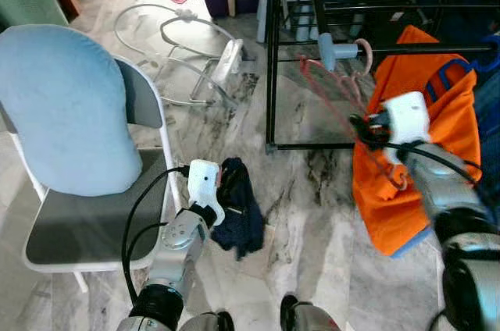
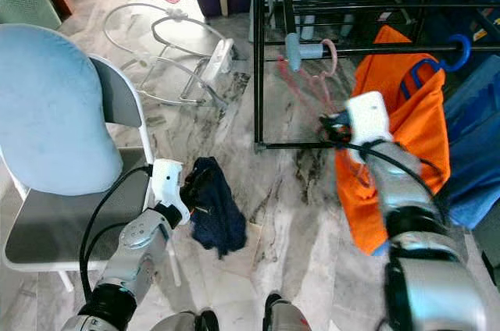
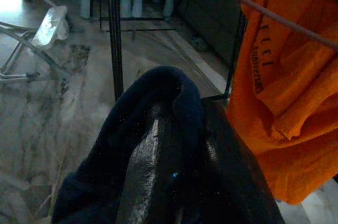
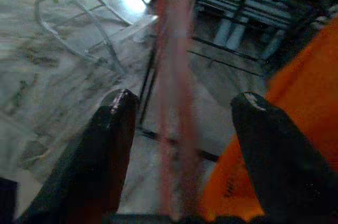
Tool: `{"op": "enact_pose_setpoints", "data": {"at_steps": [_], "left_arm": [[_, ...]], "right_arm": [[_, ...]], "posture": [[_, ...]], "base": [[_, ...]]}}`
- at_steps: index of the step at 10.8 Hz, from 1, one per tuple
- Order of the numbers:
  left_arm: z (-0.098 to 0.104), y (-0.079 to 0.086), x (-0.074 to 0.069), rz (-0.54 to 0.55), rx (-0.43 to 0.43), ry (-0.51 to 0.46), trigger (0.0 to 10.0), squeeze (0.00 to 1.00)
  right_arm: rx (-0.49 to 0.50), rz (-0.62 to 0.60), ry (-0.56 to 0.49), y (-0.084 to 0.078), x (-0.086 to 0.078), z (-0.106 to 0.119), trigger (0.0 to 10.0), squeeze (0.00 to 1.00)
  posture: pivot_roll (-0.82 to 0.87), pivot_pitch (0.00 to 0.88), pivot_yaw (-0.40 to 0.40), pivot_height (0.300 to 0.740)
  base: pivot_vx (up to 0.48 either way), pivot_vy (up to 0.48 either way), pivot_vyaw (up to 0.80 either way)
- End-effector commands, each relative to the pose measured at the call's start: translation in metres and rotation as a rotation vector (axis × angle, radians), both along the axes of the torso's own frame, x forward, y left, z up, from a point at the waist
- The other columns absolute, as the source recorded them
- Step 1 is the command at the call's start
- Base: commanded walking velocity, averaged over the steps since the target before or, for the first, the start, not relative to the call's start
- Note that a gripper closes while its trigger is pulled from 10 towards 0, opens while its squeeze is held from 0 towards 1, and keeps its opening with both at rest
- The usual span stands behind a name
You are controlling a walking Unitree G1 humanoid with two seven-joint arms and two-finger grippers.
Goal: Hang hanger
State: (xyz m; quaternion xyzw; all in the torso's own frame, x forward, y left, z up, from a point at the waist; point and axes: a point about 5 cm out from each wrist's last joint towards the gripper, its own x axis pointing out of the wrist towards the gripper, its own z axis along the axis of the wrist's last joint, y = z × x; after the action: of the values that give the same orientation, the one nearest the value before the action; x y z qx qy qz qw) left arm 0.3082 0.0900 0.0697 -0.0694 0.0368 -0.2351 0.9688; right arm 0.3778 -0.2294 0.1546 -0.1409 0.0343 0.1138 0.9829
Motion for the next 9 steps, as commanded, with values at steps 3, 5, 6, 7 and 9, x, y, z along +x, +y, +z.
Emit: {"op": "enact_pose_setpoints", "data": {"at_steps": [3,5,6,7,9], "left_arm": [[0.0,0.0,0.0,-0.009,0.014,0.0,10.0,0.0],[0.0,-0.001,0.0,-0.014,0.016,0.001,10.0,0.0],[0.0,-0.001,0.001,-0.019,0.018,0.002,10.0,0.0],[0.001,-0.002,0.001,-0.022,0.02,0.001,10.0,0.0],[0.001,-0.002,0.001,-0.025,0.022,0.001,10.0,0.0]], "right_arm": [[0.089,-0.034,0.013,0.006,0.002,-0.006,0.2,0.0],[0.137,-0.071,0.02,0.007,0.001,-0.011,0.9,0.0],[0.15,-0.086,0.026,0.009,0.0,-0.015,0.6,0.0],[0.156,-0.085,0.029,0.011,0.0,-0.017,0.8,0.0],[0.159,-0.089,0.025,0.011,0.001,-0.015,0.7,0.0]], "posture": [[-0.08,0.193,0.046,0.74],[-0.08,0.192,0.048,0.74],[-0.08,0.19,0.053,0.74],[-0.08,0.189,0.054,0.74],[-0.08,0.189,0.056,0.74]], "base": [[0.0,0.0,0.0],[0.0,0.0,0.0],[0.0,0.0,0.0],[0.0,0.0,0.0],[0.0,0.0,0.0]]}}
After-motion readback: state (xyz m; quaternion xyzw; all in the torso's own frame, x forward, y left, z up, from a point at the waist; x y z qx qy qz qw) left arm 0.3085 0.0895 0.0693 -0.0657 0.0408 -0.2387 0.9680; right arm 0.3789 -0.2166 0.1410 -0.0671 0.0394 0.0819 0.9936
